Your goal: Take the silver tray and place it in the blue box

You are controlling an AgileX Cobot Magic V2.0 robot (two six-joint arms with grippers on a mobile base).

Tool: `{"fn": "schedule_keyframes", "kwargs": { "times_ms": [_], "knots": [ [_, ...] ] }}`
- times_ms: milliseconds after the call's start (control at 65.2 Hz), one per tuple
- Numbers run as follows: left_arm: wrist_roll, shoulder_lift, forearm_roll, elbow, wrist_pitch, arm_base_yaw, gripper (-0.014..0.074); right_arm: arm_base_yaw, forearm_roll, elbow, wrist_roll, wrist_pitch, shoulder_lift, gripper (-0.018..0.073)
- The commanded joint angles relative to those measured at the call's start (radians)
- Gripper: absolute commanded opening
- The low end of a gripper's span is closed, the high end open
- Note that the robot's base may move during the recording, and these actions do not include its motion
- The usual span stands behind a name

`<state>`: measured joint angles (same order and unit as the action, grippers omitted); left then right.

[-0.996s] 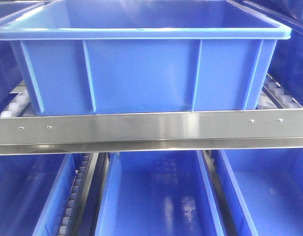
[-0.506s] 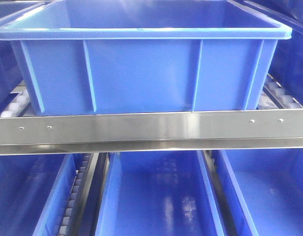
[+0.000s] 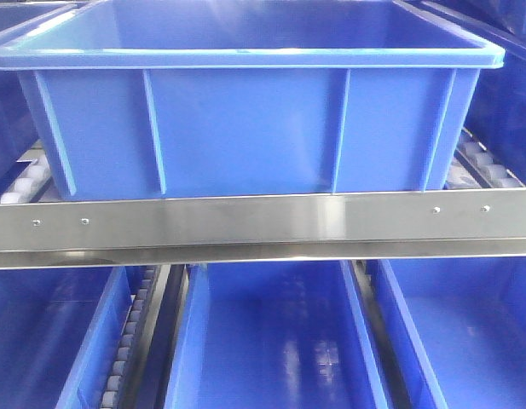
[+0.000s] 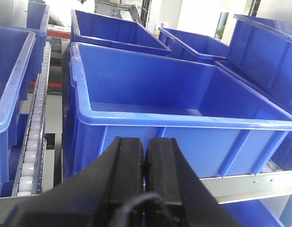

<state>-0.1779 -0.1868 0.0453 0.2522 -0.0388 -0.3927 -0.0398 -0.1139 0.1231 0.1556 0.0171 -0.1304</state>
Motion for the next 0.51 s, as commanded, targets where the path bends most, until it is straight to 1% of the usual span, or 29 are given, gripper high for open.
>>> {"fn": "schedule_keyframes", "kwargs": {
  "times_ms": [0,77,153,276,491],
  "knots": [
    [-0.002,-0.010,0.002,0.029,0.077,-0.007,-0.0006,0.055,0.001,-0.023,-0.015,-0.160,0.014,0.0053],
    [-0.002,-0.010,0.002,0.029,0.077,-0.007,-0.0007,0.089,0.006,-0.082,-0.015,-0.223,0.059,0.0053],
    [-0.002,-0.010,0.002,0.029,0.077,-0.007,-0.0007,0.093,0.025,-0.126,-0.015,-0.231,0.102,0.0053],
    [-0.002,-0.010,0.002,0.029,0.077,-0.007,-0.0008,0.093,0.027,-0.133,-0.015,-0.139,0.164,0.0053],
    [-0.002,-0.010,0.002,0.029,0.077,-0.007,-0.0008,0.086,0.027,-0.133,-0.015,-0.126,0.162,0.0053]
  ]
}}
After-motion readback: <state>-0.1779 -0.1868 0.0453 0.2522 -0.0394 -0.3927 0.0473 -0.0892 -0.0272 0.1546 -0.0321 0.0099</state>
